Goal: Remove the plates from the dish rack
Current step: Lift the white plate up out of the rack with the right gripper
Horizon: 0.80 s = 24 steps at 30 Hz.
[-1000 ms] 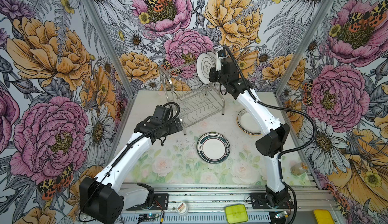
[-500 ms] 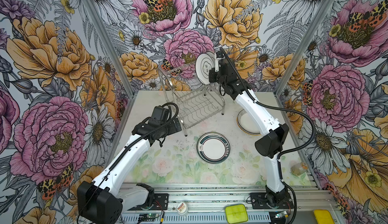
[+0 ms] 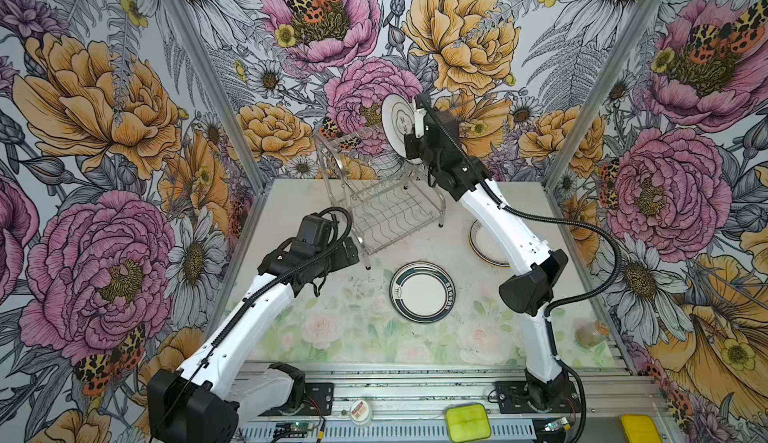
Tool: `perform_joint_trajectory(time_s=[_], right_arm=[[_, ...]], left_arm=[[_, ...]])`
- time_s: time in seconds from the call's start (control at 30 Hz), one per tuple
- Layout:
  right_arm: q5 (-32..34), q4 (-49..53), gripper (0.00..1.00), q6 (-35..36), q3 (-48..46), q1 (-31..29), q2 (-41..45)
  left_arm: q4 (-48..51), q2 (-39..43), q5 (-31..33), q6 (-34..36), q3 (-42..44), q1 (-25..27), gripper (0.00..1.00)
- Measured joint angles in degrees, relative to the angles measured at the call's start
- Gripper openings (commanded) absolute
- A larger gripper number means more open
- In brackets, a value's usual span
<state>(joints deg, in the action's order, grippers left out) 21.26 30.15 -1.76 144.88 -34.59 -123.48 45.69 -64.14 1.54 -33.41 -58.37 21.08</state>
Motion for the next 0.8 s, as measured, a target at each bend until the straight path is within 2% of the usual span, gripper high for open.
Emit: perform_joint_trajectory(time_s=[0.3, 0.5, 0.63, 0.8], right_arm=[[-2.29, -6.1, 0.0, 7.13, 4.35, -2.12, -0.07], [-4.42, -7.15, 0.0, 11.82, 4.31, -3.61, 0.74], [-5.2, -7.23, 0.0, 13.62, 0.48, -4.42, 5.05], [-4.57, -7.63, 0.0, 14.38, -7.93, -4.79, 14.56]], left_arm=[[-2.36, 6.1, 1.68, -2.36, 4.48, 0.02, 0.99], [-3.06, 7.15, 1.64, -2.29, 6.01, 0.17, 0.99], [-3.89, 7.21, 1.11, -0.59, 8.15, 0.17, 0.99], [-4.15, 8.87, 0.13, 0.66, 10.43, 0.44, 0.99]])
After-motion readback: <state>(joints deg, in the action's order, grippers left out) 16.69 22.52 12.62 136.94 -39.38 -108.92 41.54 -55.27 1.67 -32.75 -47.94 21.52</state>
